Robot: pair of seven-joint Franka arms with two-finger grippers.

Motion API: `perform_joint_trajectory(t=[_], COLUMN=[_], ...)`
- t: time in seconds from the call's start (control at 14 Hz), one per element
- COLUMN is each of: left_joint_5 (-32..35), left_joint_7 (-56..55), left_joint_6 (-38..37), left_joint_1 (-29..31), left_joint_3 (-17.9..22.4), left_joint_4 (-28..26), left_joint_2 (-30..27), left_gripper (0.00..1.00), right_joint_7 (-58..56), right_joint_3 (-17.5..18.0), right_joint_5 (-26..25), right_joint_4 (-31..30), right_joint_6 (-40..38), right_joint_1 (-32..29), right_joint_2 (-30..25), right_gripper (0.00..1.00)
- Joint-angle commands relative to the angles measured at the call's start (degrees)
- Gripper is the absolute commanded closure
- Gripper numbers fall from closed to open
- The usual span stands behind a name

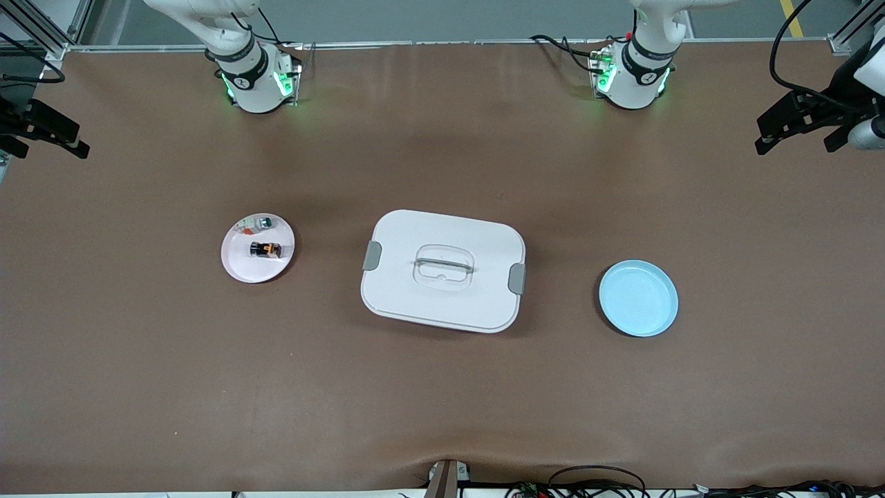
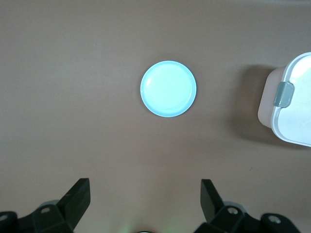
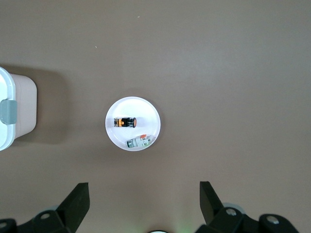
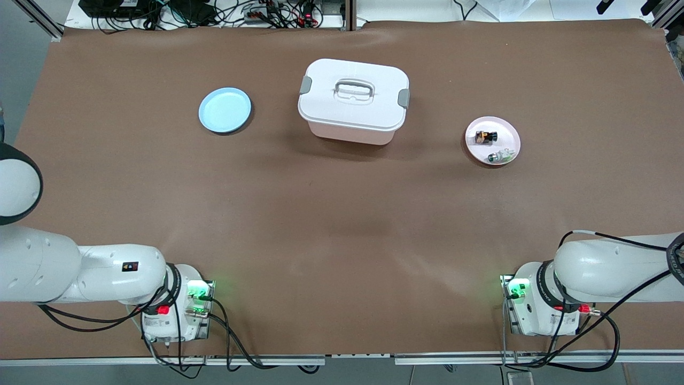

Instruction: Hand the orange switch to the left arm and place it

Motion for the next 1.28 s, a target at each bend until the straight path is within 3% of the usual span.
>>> perform_joint_trajectory(t=[0.0,0.93,1.21], left_joint_5=[0.3,-0.4,-0.4], left_joint_7=[-0.1,0.2,0.3], left_joint_6=[-1.2,-1.9,-2.4], left_joint_1=[0.0,-0.2,-0.1], left_joint_3=[-0.1,-1.0,-1.0], left_joint_4=[0.3,-0.7,-0.7], left_joint_2=[-0.5,0.1,0.0], left_gripper=[0.0,0.0,0.0], right_joint_7=[1.1,0.3,0.2], right_joint_3=[-0.2,-0.7,-0.7], right_joint_5=[0.7,0.7,-0.3], right_joint_4=[-1.7,0.0,0.6], right_joint_6=[-0.1,0.4,1.2], right_joint_1=[0.7,-0.1,0.3], right_joint_2=[-2.0,0.5,4.2], right_gripper=[0.0,0.0,0.0])
